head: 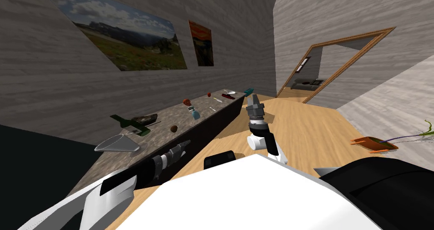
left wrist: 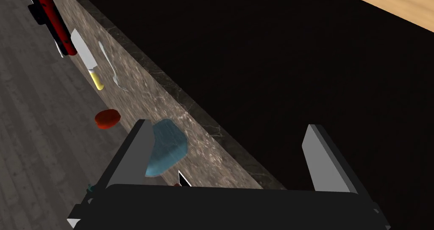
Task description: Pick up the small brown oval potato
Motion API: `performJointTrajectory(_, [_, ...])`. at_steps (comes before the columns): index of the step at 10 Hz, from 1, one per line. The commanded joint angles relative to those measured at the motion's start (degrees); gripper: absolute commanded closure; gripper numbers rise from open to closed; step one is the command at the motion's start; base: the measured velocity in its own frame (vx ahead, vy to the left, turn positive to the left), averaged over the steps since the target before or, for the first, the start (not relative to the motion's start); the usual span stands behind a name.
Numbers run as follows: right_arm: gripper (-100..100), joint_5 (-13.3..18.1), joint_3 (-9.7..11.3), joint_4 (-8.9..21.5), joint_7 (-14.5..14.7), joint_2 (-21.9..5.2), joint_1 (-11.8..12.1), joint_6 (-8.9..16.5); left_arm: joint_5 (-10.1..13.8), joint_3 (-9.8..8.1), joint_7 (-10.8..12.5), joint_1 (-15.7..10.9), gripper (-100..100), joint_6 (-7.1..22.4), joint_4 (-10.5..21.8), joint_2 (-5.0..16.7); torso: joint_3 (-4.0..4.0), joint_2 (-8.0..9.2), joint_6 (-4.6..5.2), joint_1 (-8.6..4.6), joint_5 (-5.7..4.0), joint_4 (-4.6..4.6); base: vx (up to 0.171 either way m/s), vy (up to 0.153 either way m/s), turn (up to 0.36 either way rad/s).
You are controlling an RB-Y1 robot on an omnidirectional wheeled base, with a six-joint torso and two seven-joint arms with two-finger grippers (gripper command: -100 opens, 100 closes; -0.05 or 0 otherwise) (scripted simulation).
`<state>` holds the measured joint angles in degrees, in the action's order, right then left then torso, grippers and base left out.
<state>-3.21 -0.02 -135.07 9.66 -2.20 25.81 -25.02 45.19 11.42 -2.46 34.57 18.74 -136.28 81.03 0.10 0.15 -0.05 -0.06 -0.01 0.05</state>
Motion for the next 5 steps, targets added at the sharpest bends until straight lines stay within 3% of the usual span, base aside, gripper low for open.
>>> performJointTrajectory(1, [0,0.0,0.0,0.0,0.0,0.0,0.0,0.0,1.5,-1.14,1.1,2.1,-100,2.3,0.5,2.9,0.00,0.00,0.00,0.00,0.00,0.00,-0.026,-0.038,-0.215])
performJointTrajectory(2, [0,0.0,0.0,0.0,0.0,0.0,0.0,0.0,1.5,-1.14,1.1,2.1,-100,2.3,0.5,3.6,-0.02,-0.02,0.03,-0.02,0.00,-0.01,-0.019,-0.028,-0.101])
performJointTrajectory(3, [0,0.0,0.0,0.0,0.0,0.0,0.0,0.0,2.6,-1.60,1.9,3.7,-100,4.1,1.4,6.0,-0.03,-0.05,-0.01,0.01,0.00,-0.01,-0.014,-0.038,-0.219])
performJointTrajectory(4, [0,0.0,0.0,0.0,0.0,0.0,0.0,0.0,2.6,-1.60,1.9,3.7,-100,4.1,1.4,6.0,-0.05,-0.08,0.04,-0.01,0.00,-0.02,-0.012,-0.028,-0.112])
performJointTrajectory(5, [0,0.0,0.0,0.0,0.0,0.0,0.0,0.0,3.6,-2.10,2.6,5.2,-100,5.7,2.4,8.3,-0.05,-0.08,-0.01,0.02,0.01,-0.02,-0.014,-0.033,-0.226])
